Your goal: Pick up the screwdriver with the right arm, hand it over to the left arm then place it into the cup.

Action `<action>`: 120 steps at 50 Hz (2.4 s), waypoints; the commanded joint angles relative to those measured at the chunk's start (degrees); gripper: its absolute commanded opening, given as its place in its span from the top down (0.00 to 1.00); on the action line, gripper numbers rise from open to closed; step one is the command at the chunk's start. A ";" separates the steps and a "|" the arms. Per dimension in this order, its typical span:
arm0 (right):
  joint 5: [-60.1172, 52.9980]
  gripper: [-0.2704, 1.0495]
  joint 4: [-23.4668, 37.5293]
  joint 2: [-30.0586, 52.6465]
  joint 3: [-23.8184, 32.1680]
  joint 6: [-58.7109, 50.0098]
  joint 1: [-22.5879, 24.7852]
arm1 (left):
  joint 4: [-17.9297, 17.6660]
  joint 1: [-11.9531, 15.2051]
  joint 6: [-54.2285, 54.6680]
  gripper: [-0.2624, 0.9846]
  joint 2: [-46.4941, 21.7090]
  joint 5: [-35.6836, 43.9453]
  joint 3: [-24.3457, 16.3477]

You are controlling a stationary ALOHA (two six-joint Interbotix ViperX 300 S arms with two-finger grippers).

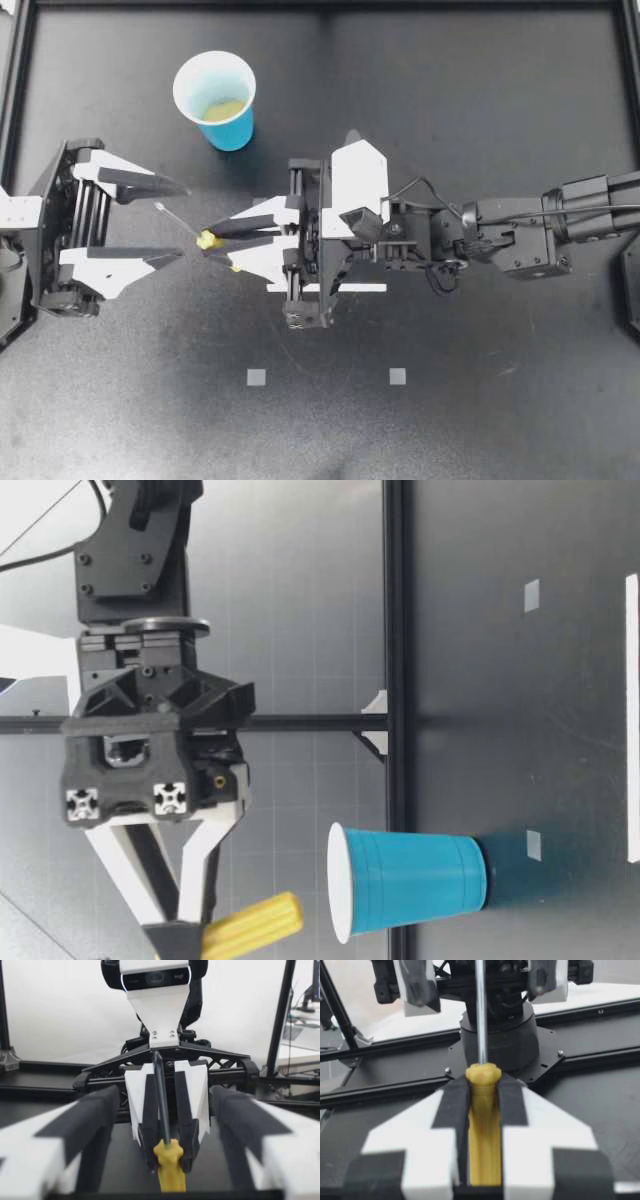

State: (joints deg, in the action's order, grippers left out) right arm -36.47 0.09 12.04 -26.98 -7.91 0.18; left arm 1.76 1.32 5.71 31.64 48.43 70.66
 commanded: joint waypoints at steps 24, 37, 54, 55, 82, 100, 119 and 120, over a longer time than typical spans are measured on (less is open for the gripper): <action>-0.70 0.76 -0.18 -0.97 1.32 -0.26 -0.44 | 0.18 0.00 0.26 0.76 -0.26 0.79 -1.41; 0.18 0.56 -0.35 -1.14 1.23 -0.53 -0.44 | 0.26 0.00 0.35 0.76 -1.23 0.79 -1.41; 1.14 0.28 -0.79 -4.75 -1.67 -0.09 -0.44 | 0.26 0.00 -0.53 0.76 -1.23 0.79 -1.14; 1.14 0.28 -0.88 -5.36 -2.20 -0.09 -0.44 | 0.26 0.00 -0.70 0.76 -1.32 0.79 -1.14; -1.05 0.28 -0.62 -21.27 -15.73 0.00 -0.44 | -8.88 16.61 -16.26 0.76 -1.93 1.23 0.44; -2.20 0.28 -0.53 -20.13 -15.73 -0.18 -0.35 | -9.23 24.96 -17.05 0.76 -10.90 7.12 -1.93; -2.37 0.28 -0.53 -20.13 -15.82 -0.26 0.79 | -12.48 26.63 -16.17 0.68 -17.40 10.46 -4.39; -2.37 0.28 -0.53 -20.13 -15.82 -0.26 0.79 | -12.48 26.63 -16.08 0.66 -17.49 10.46 -4.48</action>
State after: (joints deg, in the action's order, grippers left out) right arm -38.23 -0.53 -7.47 -43.33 -8.09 0.62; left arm -10.63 27.60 -10.37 13.97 58.36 67.59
